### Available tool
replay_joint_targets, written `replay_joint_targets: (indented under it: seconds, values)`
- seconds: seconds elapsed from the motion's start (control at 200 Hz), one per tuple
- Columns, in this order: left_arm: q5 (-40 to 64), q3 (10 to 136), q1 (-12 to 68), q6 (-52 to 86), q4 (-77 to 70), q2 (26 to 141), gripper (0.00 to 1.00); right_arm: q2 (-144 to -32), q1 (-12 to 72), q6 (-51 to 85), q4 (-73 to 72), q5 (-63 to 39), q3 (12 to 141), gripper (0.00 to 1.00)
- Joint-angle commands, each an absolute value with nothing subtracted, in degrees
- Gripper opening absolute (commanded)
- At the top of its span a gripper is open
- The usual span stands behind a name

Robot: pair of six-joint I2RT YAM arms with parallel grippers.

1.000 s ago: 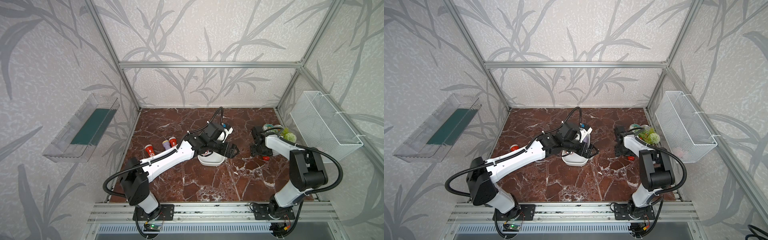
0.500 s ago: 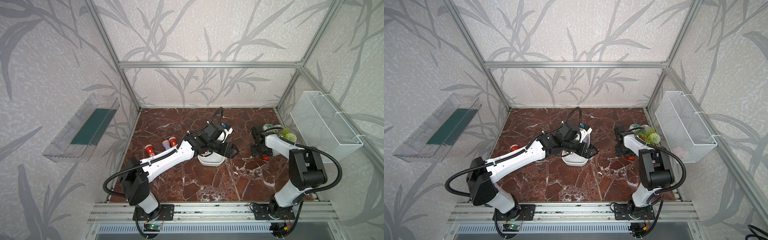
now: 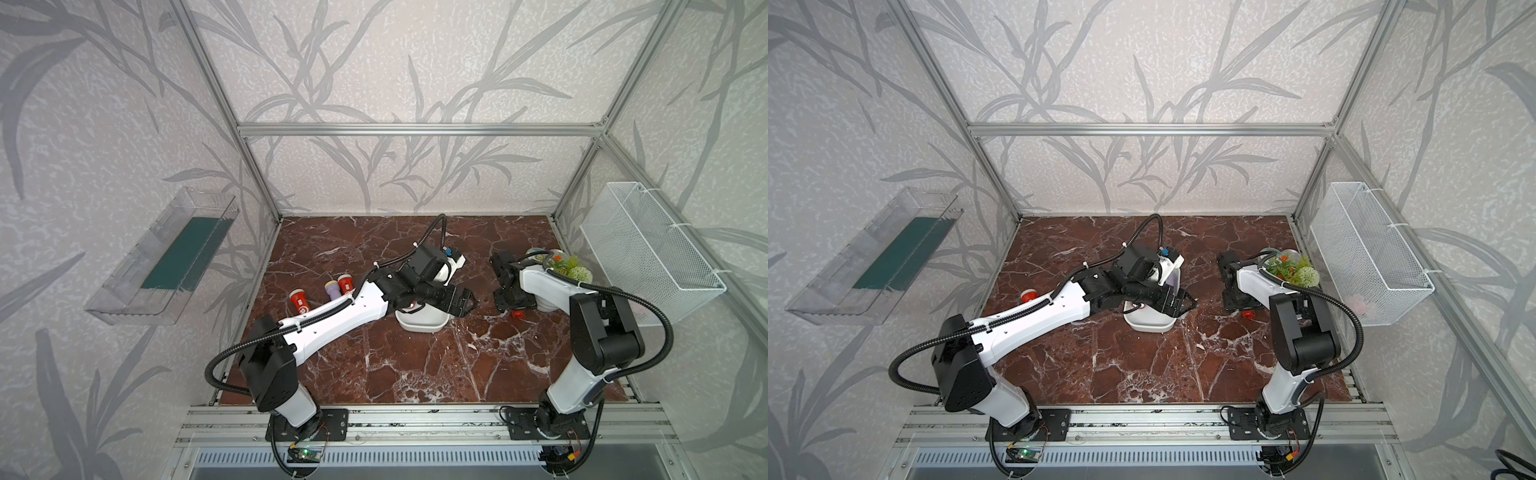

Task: Put the flashlights into the storage boxes
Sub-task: Pick up the flashlight from the center of the board.

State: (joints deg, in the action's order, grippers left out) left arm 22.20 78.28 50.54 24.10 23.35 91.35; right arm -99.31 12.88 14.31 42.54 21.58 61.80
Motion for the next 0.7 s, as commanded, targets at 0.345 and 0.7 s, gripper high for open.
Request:
replay_joint_targets:
  seconds: [0.345, 0.7]
  values:
    - [20.94, 75.66, 49.40, 22.96, 23.03, 87.65, 0.99, -104.95, 13.10, 14.88, 44.93, 21.32, 67.98, 0.73]
    - [21.00, 75.07, 48.71, 22.96, 22.92, 87.23, 0.99, -108.15, 13.10, 14.68, 44.30, 19.22, 69.41, 0.71]
